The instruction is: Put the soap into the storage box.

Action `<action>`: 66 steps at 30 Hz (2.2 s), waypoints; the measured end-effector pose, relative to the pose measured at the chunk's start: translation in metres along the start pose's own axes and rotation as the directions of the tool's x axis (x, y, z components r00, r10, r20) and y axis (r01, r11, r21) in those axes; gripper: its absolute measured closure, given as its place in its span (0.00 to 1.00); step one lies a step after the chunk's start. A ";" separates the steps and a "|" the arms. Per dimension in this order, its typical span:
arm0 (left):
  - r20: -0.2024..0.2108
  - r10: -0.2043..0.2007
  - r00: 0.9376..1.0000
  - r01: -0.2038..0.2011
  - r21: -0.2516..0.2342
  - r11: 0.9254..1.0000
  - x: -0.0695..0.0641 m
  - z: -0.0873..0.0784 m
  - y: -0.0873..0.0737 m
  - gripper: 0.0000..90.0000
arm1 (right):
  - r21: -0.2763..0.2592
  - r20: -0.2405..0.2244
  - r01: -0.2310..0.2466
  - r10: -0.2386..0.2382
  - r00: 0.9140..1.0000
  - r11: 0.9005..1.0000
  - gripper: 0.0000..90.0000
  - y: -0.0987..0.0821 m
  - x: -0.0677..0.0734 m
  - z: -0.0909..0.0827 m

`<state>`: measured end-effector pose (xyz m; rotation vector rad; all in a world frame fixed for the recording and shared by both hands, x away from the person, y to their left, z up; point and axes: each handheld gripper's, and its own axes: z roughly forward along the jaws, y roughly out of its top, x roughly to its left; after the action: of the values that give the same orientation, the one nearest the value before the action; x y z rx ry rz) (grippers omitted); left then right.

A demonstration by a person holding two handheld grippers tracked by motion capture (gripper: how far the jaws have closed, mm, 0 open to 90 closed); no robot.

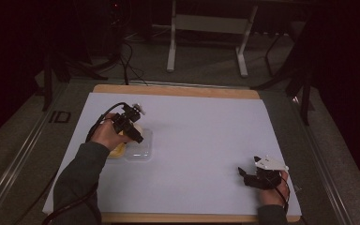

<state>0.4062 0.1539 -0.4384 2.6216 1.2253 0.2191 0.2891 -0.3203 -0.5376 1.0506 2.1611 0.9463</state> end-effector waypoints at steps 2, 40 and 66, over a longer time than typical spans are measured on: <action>0.000 -0.006 1.000 0.006 -0.001 1.000 0.002 0.000 -0.001 0.27 | 0.000 0.000 0.000 0.000 1.000 1.000 0.23 0.000 0.000 0.000; -0.047 -0.076 0.996 0.079 0.058 0.995 0.039 0.010 -0.036 0.27 | 0.001 0.003 0.000 0.000 1.000 1.000 0.23 0.000 0.000 0.000; -0.091 -0.008 0.996 0.020 0.130 0.991 0.048 0.027 -0.045 0.27 | 0.002 0.003 0.000 0.000 1.000 1.000 0.23 0.000 0.001 0.000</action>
<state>0.4099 0.2148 -0.4754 2.7409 1.3293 0.2660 0.2888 -0.3198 -0.5377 1.0528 2.1603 0.9423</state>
